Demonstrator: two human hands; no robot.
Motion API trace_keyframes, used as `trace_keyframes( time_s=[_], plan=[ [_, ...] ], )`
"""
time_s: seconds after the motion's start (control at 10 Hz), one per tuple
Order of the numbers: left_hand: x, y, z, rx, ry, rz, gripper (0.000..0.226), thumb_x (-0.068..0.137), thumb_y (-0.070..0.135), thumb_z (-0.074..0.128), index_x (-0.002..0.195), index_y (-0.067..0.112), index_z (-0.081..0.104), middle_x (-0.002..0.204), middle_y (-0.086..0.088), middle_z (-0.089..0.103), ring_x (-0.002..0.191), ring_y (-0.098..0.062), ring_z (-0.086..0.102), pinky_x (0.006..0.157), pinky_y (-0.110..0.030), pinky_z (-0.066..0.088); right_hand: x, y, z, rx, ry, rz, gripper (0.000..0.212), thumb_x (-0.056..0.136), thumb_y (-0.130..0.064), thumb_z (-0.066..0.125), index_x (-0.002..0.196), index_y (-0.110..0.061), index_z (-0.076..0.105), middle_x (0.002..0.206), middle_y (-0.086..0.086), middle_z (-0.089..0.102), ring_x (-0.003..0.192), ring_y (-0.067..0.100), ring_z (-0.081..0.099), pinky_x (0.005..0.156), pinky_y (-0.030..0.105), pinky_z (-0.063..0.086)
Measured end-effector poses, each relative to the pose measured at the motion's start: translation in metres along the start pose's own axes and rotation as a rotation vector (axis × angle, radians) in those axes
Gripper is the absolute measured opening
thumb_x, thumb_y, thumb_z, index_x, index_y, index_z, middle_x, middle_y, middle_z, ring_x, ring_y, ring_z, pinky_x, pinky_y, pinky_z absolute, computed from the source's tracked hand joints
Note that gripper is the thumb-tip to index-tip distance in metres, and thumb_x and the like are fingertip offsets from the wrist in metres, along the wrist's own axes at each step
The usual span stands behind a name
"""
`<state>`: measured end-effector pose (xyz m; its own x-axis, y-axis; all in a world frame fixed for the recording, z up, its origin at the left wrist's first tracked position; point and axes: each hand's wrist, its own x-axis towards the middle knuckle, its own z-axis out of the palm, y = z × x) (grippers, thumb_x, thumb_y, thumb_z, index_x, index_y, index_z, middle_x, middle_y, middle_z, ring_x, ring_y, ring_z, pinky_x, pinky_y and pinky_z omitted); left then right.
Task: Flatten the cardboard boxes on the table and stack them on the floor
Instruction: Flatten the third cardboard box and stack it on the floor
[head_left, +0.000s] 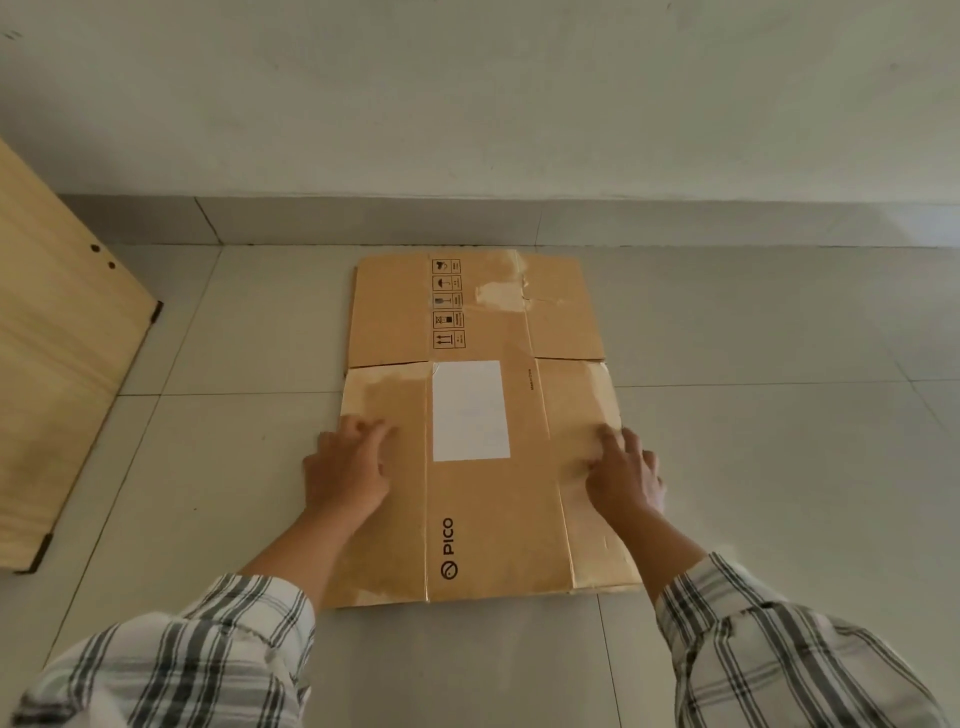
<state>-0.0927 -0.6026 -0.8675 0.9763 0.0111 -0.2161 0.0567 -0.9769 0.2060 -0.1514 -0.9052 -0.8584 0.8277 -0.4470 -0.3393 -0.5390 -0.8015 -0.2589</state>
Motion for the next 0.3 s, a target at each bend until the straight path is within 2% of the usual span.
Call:
trace_keyframes(
  time_s=[0.1,0.2,0.3],
  plan=[
    [-0.006,0.008,-0.008,-0.026,-0.156,0.145,0.063,0.095,0.012,0.050,0.150,0.040,0.035,0.143,0.002,0.039,0.124,-0.024,0.042,0.084,-0.036,0.054,-0.010,-0.018,-0.011,-0.046,-0.058,-0.112,0.055,0.097,-0.018,0.050,0.149,-0.025,0.032,0.153,0.001,0.034,0.134,0.030,0.039,0.107,0.047,0.039],
    [-0.015,0.023,-0.038,-0.057,-0.263,0.135,0.060,0.097,0.011,0.043,0.151,0.035,0.036,0.149,-0.001,0.038,0.121,-0.025,0.053,0.080,-0.035,0.053,-0.022,-0.042,-0.042,-0.100,-0.063,-0.189,0.042,0.098,-0.020,0.050,0.140,-0.024,0.048,0.140,0.001,0.051,0.125,0.025,0.051,0.103,0.042,0.043],
    [-0.032,0.045,-0.100,-0.094,-0.246,0.165,0.061,0.097,0.010,0.040,0.153,0.034,0.032,0.147,-0.004,0.041,0.115,-0.025,0.057,0.076,-0.035,0.050,-0.046,-0.075,-0.100,-0.012,-0.047,-0.188,0.030,0.098,-0.024,0.050,0.126,-0.027,0.061,0.127,-0.002,0.062,0.110,0.022,0.062,0.088,0.034,0.047]
  ],
)
